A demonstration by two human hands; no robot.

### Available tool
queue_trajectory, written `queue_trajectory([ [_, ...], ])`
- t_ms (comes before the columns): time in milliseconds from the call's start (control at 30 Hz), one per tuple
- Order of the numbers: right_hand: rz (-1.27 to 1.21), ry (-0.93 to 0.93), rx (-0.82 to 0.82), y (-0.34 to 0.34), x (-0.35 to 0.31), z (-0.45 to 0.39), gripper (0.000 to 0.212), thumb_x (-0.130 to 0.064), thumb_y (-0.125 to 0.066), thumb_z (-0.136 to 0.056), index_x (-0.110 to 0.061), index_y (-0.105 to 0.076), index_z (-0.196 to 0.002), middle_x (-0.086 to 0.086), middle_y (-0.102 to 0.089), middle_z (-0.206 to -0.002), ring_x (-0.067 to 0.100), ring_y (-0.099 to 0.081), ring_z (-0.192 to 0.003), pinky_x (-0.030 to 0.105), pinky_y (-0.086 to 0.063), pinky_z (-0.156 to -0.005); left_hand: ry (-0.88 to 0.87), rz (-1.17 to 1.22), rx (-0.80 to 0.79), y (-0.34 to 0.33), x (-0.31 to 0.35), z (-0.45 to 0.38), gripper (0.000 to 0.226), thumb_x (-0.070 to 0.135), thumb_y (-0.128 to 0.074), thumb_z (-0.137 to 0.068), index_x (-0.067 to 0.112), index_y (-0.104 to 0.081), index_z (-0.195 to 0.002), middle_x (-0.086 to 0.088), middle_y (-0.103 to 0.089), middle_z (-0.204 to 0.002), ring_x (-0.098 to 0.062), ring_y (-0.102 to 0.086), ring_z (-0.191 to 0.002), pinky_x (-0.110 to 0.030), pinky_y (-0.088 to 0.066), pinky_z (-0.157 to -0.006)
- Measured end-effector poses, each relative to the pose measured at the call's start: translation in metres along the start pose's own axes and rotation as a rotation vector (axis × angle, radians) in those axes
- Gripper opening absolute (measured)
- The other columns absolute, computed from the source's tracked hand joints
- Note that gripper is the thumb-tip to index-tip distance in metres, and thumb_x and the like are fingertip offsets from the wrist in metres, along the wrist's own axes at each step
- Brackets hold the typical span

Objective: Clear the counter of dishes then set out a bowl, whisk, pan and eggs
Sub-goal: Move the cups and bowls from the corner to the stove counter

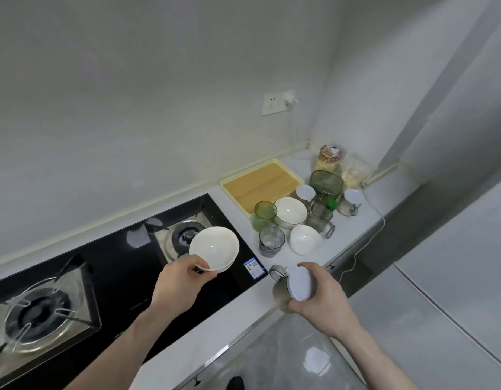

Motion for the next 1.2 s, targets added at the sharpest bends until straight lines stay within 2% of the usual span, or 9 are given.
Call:
queue_trajectory([
  [233,0.047,-0.089,-0.015,0.014,0.038,-0.053,0.076,-0.051,-0.082,-0.051,-0.042,-0.05,-0.119,-0.022,-0.055,-0.116,0.009,-0.057,-0.107,0.033,-0.051,-0.088,0.008,-0.266,-0.079,-0.056,0.015,-0.108,0.023,0.06,-0.073,-0.079,0.039,-0.068,-0.086,0.015,-0.068,-0.089,-0.013,-0.065,-0.085,-0.033,-0.058,-0.073],
  [433,0.117,-0.067,-0.113,0.006,0.046,-0.097,0.065,-0.051,-0.077,-0.054,-0.038,-0.05,-0.111,-0.016,-0.056,-0.111,0.012,-0.06,-0.101,0.035,-0.053,-0.087,0.057,-0.376,-0.083,-0.087,0.021,-0.169,0.022,0.058,-0.073,-0.081,0.038,-0.069,-0.09,0.01,-0.068,-0.094,-0.02,-0.065,-0.094,-0.03,-0.051,-0.072],
  [533,0.158,-0.018,-0.176,-0.003,0.043,-0.117,0.062,-0.056,-0.075,-0.058,-0.036,-0.049,-0.111,-0.013,-0.055,-0.112,0.014,-0.061,-0.099,0.036,-0.054,-0.086,0.123,-0.405,-0.055,-0.099,0.013,-0.19,0.029,0.06,-0.075,-0.079,0.037,-0.072,-0.096,0.003,-0.068,-0.104,-0.026,-0.062,-0.102,-0.036,-0.051,-0.085],
  [600,0.162,0.028,-0.214,-0.01,0.039,-0.129,0.062,-0.06,-0.074,-0.061,-0.036,-0.048,-0.112,-0.013,-0.054,-0.111,0.012,-0.061,-0.096,0.033,-0.055,-0.085,0.164,-0.465,-0.037,-0.106,0.01,-0.203,0.032,0.061,-0.074,-0.081,0.034,-0.072,-0.098,0.002,-0.063,-0.1,-0.028,-0.058,-0.108,-0.039,-0.044,-0.096],
  [700,0.165,0.1,-0.269,-0.013,0.03,-0.147,0.063,-0.061,-0.076,-0.061,-0.04,-0.047,-0.113,-0.015,-0.055,-0.11,0.008,-0.061,-0.093,0.029,-0.055,-0.083,0.195,-0.567,-0.033,-0.117,0.01,-0.224,0.038,0.068,-0.068,-0.082,0.035,-0.074,-0.102,0.0,-0.065,-0.104,-0.026,-0.055,-0.109,-0.039,-0.035,-0.099],
  [833,0.161,0.176,-0.34,-0.009,0.012,-0.169,0.059,-0.061,-0.075,-0.062,-0.042,-0.047,-0.109,-0.016,-0.055,-0.107,0.005,-0.06,-0.091,0.016,-0.049,-0.076,0.248,-0.584,-0.016,-0.125,0.007,-0.254,0.04,0.065,-0.066,-0.085,0.035,-0.073,-0.11,-0.007,-0.064,-0.113,-0.027,-0.051,-0.115,-0.039,-0.034,-0.106],
  [1000,0.139,0.241,-0.398,0.0,-0.016,-0.193,0.058,-0.059,-0.078,-0.064,-0.045,-0.045,-0.109,-0.017,-0.055,-0.111,0.0,-0.058,-0.091,0.012,-0.046,-0.076,0.319,-0.592,-0.007,-0.128,0.001,-0.277,0.045,0.063,-0.065,-0.087,0.026,-0.072,-0.112,-0.013,-0.064,-0.118,-0.03,-0.052,-0.116,-0.041,-0.035,-0.106],
  [1133,0.149,0.244,-0.389,0.005,-0.032,-0.216,0.066,-0.06,-0.076,-0.059,-0.041,-0.047,-0.115,-0.02,-0.054,-0.113,0.004,-0.059,-0.099,0.027,-0.052,-0.086,0.353,-0.585,0.009,-0.131,-0.007,-0.288,0.045,0.062,-0.066,-0.087,0.023,-0.072,-0.11,-0.011,-0.067,-0.115,-0.029,-0.052,-0.117,-0.042,-0.035,-0.106],
  [1200,0.141,0.241,-0.377,0.006,-0.041,-0.225,0.065,-0.064,-0.072,-0.058,-0.04,-0.048,-0.115,-0.021,-0.055,-0.11,0.004,-0.059,-0.098,0.025,-0.049,-0.082,0.361,-0.589,0.023,-0.131,-0.007,-0.293,0.043,0.06,-0.065,-0.089,0.022,-0.072,-0.109,-0.011,-0.066,-0.116,-0.029,-0.052,-0.117,-0.042,-0.034,-0.108],
])
Point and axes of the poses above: each hand's wrist, its own z-axis away from the middle knuckle, its own y-axis out of the back of the hand, x = y × z, the point moved 8 cm from there along -z, towards the middle knuckle
